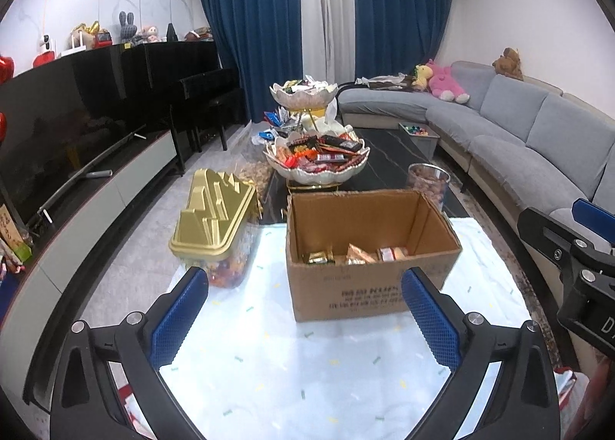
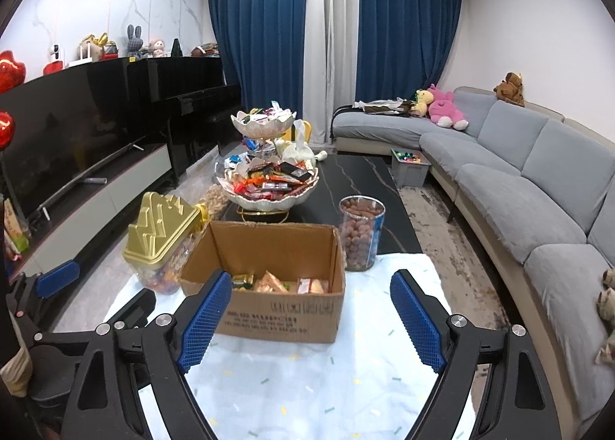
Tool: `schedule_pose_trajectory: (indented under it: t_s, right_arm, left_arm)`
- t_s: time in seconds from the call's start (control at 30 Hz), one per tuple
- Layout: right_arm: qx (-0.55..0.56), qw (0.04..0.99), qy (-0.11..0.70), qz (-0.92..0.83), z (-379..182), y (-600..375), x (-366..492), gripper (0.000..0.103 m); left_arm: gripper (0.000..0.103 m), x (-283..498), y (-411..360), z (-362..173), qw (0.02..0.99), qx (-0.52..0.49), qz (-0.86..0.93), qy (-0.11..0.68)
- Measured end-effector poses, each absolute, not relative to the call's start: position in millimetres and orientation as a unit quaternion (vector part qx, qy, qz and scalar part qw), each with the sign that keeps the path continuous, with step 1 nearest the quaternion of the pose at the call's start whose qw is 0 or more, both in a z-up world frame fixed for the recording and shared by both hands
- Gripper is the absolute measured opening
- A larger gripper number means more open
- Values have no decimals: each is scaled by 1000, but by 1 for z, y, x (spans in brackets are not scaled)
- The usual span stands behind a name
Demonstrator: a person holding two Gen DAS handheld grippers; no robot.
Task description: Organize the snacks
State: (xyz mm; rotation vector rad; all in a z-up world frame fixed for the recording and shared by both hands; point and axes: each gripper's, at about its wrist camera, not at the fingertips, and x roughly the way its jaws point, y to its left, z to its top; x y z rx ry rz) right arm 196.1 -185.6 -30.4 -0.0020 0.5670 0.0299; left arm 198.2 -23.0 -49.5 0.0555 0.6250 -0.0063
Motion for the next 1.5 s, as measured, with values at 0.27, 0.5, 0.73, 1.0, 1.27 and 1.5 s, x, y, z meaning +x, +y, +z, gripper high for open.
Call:
schedule_pose_trajectory:
  t_s: [0.27, 0.5, 0.73, 1.0, 1.27, 1.5]
  right_arm:
    - [-4, 959, 282, 12, -29, -186, 163, 86]
    - [-1, 958, 287, 9, -28, -188, 132, 86]
    - [8, 953, 304, 2, -30, -200, 110, 86]
    - [3, 950, 312, 3, -27, -201, 79, 85]
    - [13, 944, 331, 7, -25, -201, 55, 86]
    - [13, 941, 338, 3, -20, -201, 37, 85]
  left_arm:
    - [102, 166, -18, -50, 947, 19, -2, 320]
    - [102, 140, -17, -49, 945, 13, -4, 328]
    - [103, 114, -19, -52, 942, 10, -3, 336]
    - [103, 82, -21, -55, 937, 16, -10, 348]
    - [103, 54, -13, -51, 933, 5, -15, 360]
    - [103, 29, -8, -44, 934, 2, -8, 357]
